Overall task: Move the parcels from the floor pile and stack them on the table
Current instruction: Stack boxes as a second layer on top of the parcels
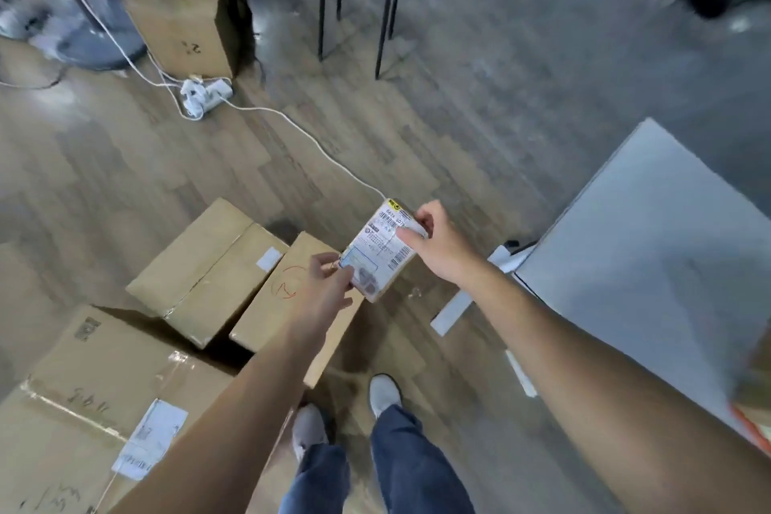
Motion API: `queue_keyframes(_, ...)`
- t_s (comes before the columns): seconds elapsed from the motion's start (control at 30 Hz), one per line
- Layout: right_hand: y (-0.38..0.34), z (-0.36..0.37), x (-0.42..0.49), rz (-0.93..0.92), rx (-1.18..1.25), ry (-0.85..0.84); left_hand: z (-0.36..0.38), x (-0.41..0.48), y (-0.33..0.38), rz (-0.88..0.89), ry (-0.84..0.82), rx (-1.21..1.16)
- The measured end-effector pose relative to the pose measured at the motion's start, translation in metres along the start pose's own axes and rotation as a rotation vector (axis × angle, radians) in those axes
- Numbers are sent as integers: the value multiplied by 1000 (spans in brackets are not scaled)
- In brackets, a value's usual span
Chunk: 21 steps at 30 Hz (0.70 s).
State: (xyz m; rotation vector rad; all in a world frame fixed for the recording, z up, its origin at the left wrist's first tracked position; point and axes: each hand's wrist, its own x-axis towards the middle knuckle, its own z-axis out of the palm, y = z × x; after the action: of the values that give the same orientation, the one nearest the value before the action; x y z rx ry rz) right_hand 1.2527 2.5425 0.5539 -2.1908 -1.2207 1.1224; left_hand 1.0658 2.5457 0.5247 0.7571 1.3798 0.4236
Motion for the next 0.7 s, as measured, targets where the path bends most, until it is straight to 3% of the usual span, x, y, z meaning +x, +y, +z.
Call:
queue_keyframes(0.13, -15, -68, -51, -29, -1, 120, 30, -34, 51, 214, -60, 132)
queue_keyframes(0.33, -12, -151, -122, -33, -6, 293, 102, -86, 97, 342, -355, 261)
queue_keyframes(0.7, 78, -261, -272, 21, 60, 580, 274, -210, 82, 514, -673, 403)
